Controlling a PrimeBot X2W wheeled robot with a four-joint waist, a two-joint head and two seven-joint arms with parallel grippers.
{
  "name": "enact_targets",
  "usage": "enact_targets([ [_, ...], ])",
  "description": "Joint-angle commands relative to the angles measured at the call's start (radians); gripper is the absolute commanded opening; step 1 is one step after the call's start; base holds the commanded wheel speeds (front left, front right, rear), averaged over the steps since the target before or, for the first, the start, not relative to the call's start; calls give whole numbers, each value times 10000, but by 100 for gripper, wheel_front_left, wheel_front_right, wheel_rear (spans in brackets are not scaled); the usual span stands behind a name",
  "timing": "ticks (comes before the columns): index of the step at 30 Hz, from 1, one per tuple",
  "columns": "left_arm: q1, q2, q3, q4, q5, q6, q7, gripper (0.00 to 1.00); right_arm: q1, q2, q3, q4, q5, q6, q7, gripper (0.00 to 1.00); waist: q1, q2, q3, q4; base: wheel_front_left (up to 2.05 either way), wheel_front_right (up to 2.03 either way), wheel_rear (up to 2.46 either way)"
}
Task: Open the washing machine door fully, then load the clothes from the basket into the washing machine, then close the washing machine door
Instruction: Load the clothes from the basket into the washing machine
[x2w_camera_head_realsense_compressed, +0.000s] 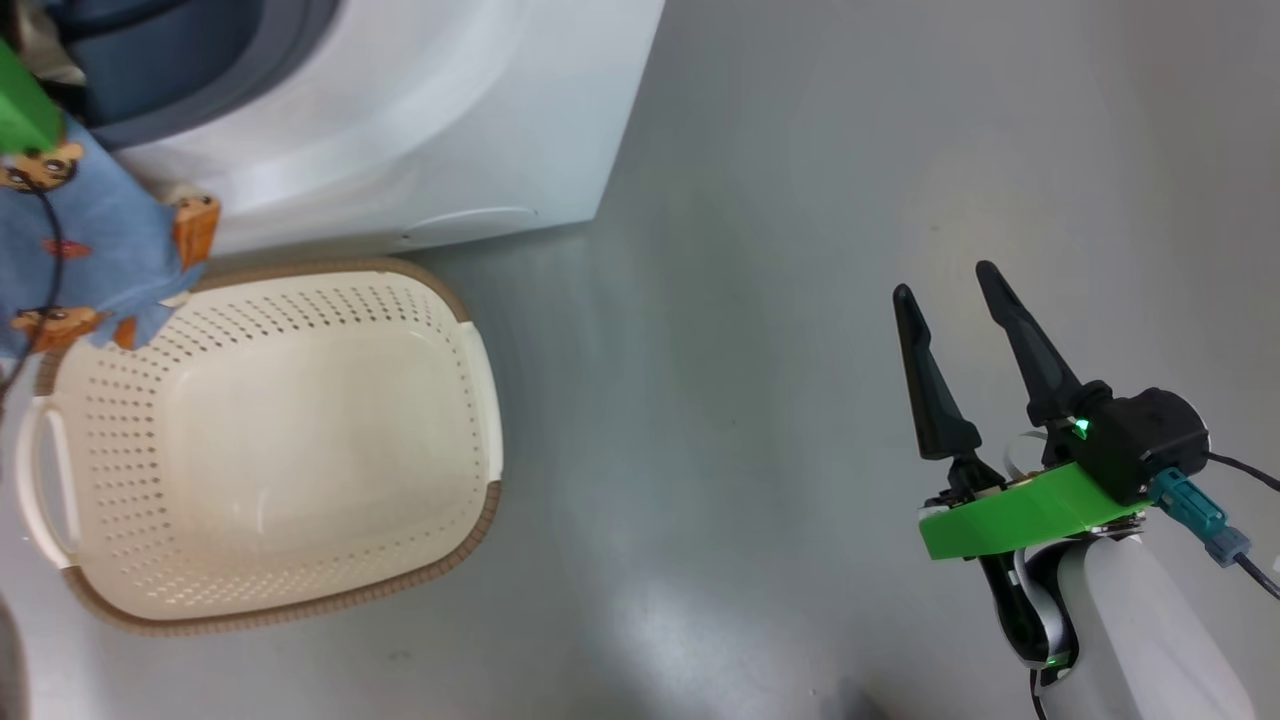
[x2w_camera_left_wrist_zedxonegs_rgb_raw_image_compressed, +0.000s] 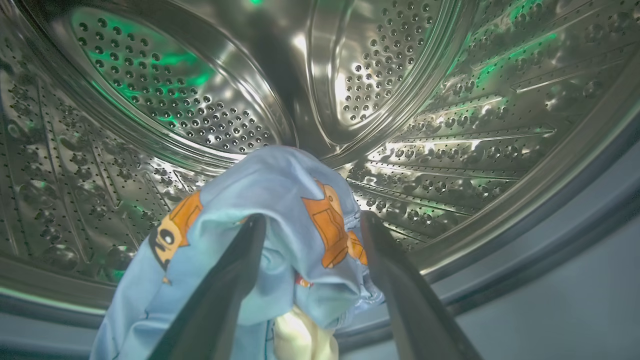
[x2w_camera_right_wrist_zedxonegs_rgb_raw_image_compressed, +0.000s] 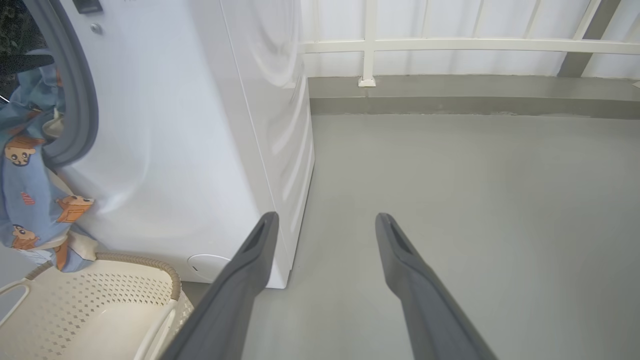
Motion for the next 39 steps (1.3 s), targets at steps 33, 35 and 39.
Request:
enact_targets([
  [33, 9117, -1383, 1942, -6855, -196, 152, -221, 100, 2547, -1583, -580, 76, 232, 44, -78, 100, 0, 0, -4389, 1491, 0, 0, 0],
  [35, 9610, -1508, 2028, -7209, -108, 140, -221, 100, 2701, -1630, -611, 65, 248, 44, -78, 100, 0, 0, -4568, 1537, 0, 0, 0],
  [39, 10533, -1724, 2209, -7882, 17, 107, -221, 100, 3000, -1702, -673, 45, 276, 44, -78, 100, 0, 0, -4884, 1618, 0, 0, 0],
])
